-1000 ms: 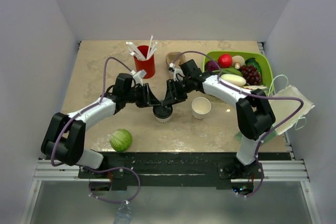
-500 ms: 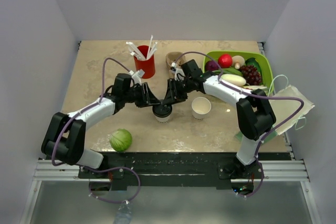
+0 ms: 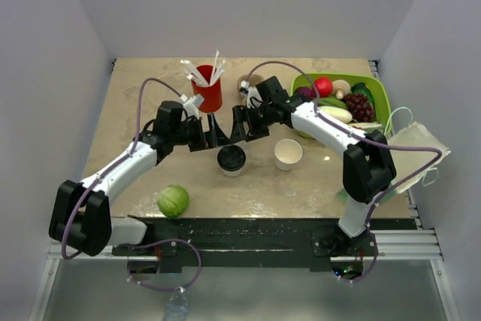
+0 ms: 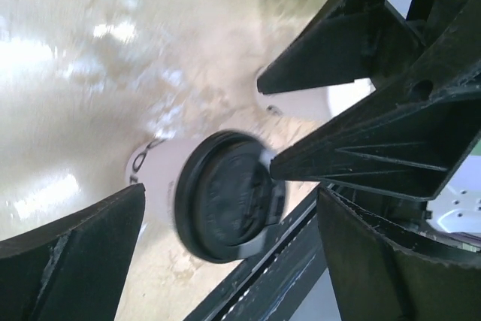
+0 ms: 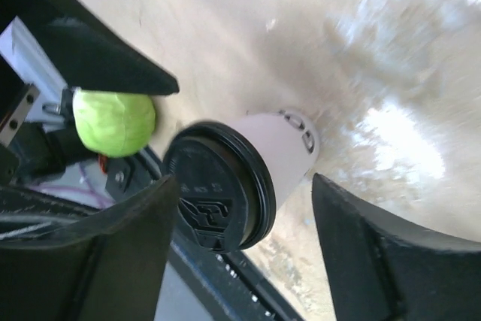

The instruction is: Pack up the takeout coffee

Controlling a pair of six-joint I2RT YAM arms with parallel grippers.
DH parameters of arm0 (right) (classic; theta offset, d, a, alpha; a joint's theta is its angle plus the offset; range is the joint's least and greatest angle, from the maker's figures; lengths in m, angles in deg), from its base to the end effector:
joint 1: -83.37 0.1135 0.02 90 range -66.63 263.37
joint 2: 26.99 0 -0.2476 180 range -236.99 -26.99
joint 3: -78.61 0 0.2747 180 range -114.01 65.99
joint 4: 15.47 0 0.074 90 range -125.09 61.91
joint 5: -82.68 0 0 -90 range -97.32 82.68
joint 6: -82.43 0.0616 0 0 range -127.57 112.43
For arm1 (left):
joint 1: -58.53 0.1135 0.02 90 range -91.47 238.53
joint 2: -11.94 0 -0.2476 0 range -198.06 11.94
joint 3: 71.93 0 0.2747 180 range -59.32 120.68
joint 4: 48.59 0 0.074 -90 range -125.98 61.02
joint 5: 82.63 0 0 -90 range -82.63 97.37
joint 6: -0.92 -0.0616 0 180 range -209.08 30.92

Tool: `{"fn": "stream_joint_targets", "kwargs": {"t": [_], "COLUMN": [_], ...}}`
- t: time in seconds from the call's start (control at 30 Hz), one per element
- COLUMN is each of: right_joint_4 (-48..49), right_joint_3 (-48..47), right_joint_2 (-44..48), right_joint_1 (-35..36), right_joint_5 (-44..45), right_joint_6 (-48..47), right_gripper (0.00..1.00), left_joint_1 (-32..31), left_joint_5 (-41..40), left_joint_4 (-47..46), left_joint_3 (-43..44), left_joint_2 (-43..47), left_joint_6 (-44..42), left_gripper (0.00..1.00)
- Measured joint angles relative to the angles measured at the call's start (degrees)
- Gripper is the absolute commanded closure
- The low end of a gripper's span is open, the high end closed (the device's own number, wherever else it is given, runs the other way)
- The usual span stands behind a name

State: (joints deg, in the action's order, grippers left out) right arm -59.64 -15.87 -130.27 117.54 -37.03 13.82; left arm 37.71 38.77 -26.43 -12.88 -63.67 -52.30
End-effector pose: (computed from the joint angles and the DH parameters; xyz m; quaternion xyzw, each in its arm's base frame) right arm 0.3346 0.2640 0.2107 -0.1829 0.9018 0.3581 0.1583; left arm 0.2882 -0.1439 0.1959 -0.0045 0.8757 -0.4145 0.2475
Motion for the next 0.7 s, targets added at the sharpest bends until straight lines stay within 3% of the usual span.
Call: {"fn": "stream_joint_targets", "kwargs": {"t": [0.1, 0.13, 0.43, 0.57, 0.7], "right_joint_4": [-0.66, -0.61, 7.26, 9.7, 6.16], "right_joint_3": [-3.43, -4.15, -7.17, -8.04, -16.04], "right_joint_2": [2.82, 4.13, 19.58, 17.99, 7.37], "right_joint_1": [-0.5, -0.85, -9.42, -8.98, -8.74], "right_joint_5": [4.35, 5.53, 22.43, 26.62, 30.75], "right_joint_6": [-0.66, -0.83, -1.42, -3.32, -4.94], "right_gripper": [0.12, 0.02, 0.02, 0.03, 0.16], "left_joint_1": [0.0, 0.0, 0.0, 0.02, 0.02], "left_joint_5": [-1.79, -2.69, -24.13, -33.31, -38.86], "left_joint_4": [0.81, 1.07, 10.25, 14.97, 19.41], "left_joint_3": [3.41, 4.35, 13.64, 14.97, 14.97], "left_joint_2": [2.01, 2.69, 11.5, 13.42, 13.77], "left_joint_6": [-0.28, -0.44, -1.95, -1.9, -1.86], "left_gripper": [0.01, 0.0, 0.0, 0.0, 0.0]}}
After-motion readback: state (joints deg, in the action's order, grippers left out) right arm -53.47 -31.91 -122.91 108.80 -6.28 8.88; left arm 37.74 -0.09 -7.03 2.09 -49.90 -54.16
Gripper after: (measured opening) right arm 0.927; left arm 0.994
